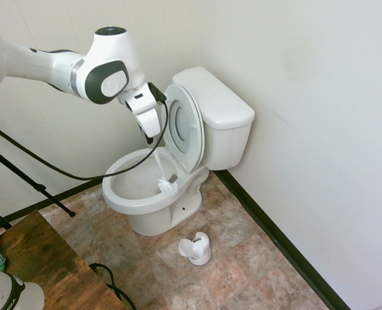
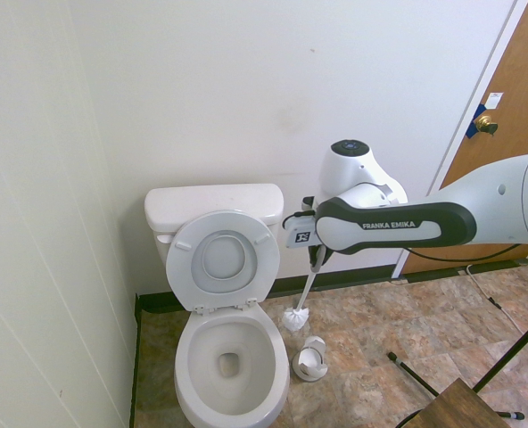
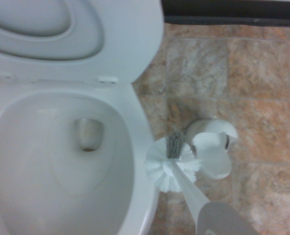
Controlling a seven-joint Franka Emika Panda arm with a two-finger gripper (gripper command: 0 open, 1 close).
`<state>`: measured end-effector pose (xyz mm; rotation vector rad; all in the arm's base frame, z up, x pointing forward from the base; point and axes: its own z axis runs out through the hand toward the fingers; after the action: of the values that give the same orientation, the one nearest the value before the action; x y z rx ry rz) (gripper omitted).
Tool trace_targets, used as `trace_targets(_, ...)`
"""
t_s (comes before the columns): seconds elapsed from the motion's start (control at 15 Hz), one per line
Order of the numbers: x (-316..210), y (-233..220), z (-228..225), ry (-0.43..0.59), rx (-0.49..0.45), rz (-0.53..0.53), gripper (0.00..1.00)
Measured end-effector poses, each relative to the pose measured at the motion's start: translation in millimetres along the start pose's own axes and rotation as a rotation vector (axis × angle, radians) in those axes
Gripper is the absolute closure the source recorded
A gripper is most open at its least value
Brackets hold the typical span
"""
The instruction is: Clean the toilet
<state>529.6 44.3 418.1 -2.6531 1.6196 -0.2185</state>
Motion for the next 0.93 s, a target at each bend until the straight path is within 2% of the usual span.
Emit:
trace_targets(0.33,-40,-30,11,-0.058,0.056,-0.039,1.00)
trace_targets(0.6,-59,-63,65,-0.082,0.077,-0.056,1.00)
trace_targets(0.93,-65,-109,142,-0.086,0.074,0.015,1.00)
